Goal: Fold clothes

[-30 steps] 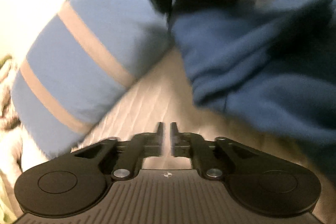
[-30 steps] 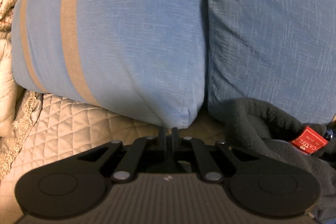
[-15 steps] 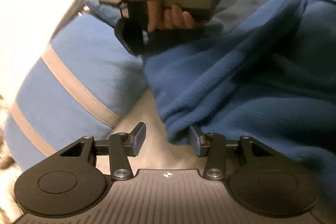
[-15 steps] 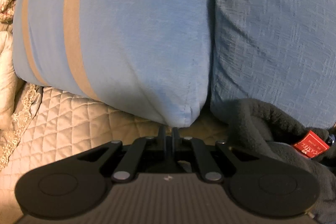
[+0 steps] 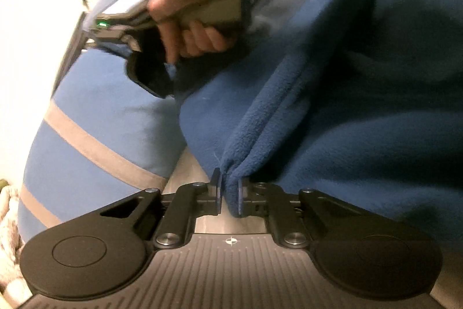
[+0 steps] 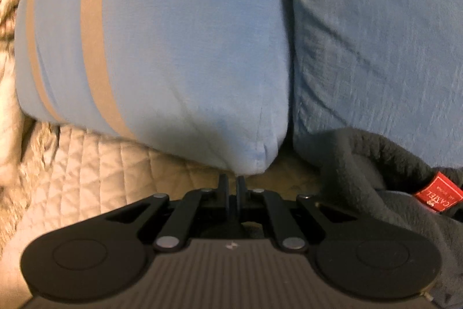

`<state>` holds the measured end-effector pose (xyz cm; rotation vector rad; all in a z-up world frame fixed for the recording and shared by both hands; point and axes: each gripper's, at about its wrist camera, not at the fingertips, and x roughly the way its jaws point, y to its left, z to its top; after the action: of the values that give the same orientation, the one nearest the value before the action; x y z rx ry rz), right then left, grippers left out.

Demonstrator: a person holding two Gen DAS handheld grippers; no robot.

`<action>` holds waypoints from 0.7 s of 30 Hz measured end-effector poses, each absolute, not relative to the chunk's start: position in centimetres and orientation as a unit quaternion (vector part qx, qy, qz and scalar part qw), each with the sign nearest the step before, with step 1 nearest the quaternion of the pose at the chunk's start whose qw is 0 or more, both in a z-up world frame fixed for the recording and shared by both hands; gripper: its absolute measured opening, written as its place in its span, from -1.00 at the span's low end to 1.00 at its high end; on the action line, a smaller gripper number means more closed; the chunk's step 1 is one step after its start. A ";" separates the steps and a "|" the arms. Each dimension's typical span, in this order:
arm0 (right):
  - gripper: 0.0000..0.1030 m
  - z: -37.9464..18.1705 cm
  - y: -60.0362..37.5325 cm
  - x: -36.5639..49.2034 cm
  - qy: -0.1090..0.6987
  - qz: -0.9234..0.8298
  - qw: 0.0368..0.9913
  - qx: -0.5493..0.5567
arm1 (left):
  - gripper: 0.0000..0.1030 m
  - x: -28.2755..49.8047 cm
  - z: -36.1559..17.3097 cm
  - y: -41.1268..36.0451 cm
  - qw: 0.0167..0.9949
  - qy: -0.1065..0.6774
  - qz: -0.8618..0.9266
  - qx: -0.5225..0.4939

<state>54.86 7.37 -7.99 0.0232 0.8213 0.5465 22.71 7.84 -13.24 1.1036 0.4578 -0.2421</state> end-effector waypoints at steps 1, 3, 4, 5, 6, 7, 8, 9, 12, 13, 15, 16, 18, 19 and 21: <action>-0.60 -7.7 7.3 54.7 0.392 0.265 0.881 0.006 | -0.80 22.7 -13.0 7.8 0.825 0.210 -0.109 0.513; -0.23 -6.8 7.0 54.1 0.381 0.278 0.882 0.005 | -0.66 22.8 -12.7 7.9 0.834 0.204 -0.098 0.503; 0.01 -6.3 6.8 53.9 0.376 0.285 0.882 0.004 | -0.60 22.9 -12.6 8.1 0.836 0.207 -0.091 0.500; 0.10 -5.9 6.8 53.5 0.373 0.292 0.881 0.001 | -0.32 23.1 -12.7 8.3 0.838 0.213 -0.084 0.495; 0.22 -5.4 6.8 53.1 0.366 0.303 0.880 -0.005 | -0.08 23.3 -12.8 8.5 0.840 0.222 -0.075 0.489; 0.27 -4.9 6.8 52.6 0.360 0.314 0.878 -0.013 | -0.07 23.5 -12.9 8.7 0.843 0.233 -0.069 0.481; 0.28 -4.5 6.8 52.2 0.356 0.323 0.877 -0.021 | -0.07 23.7 -12.7 8.9 0.847 0.242 -0.068 0.467; 0.32 -4.3 6.8 51.9 0.355 0.327 0.876 -0.023 | -0.07 23.9 -12.5 9.2 0.854 0.250 -0.070 0.451; 0.35 -3.7 7.0 51.6 0.358 0.333 0.872 -0.013 | -0.09 24.5 -12.0 9.8 0.871 0.267 -0.079 0.405; 0.37 -3.7 7.6 51.5 0.359 0.333 0.872 -0.016 | -0.10 24.6 -12.0 9.9 0.874 0.273 -0.081 0.395; 0.38 -3.8 8.9 51.3 0.358 0.328 0.873 -0.045 | -0.34 25.1 -11.9 10.1 0.877 0.289 -0.087 0.374; 0.38 -4.0 9.7 51.1 0.358 0.323 0.874 -0.065 | -0.40 25.4 -12.0 9.9 0.876 0.296 -0.091 0.369; 0.38 -4.9 11.6 51.0 0.361 0.306 0.873 -0.117 | -0.65 25.5 -12.2 9.8 0.874 0.304 -0.100 0.365; 0.37 -5.3 12.4 51.0 0.362 0.296 0.872 -0.142 | -0.71 25.6 -12.3 9.8 0.874 0.305 -0.104 0.364; -0.24 -6.3 13.0 51.2 0.366 0.273 0.872 -0.178 | -0.78 25.5 -12.6 9.7 0.872 0.309 -0.105 0.364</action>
<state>51.17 12.99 -6.29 -0.3719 0.7653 0.5701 25.46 9.75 -12.60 0.7608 0.6448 -0.2187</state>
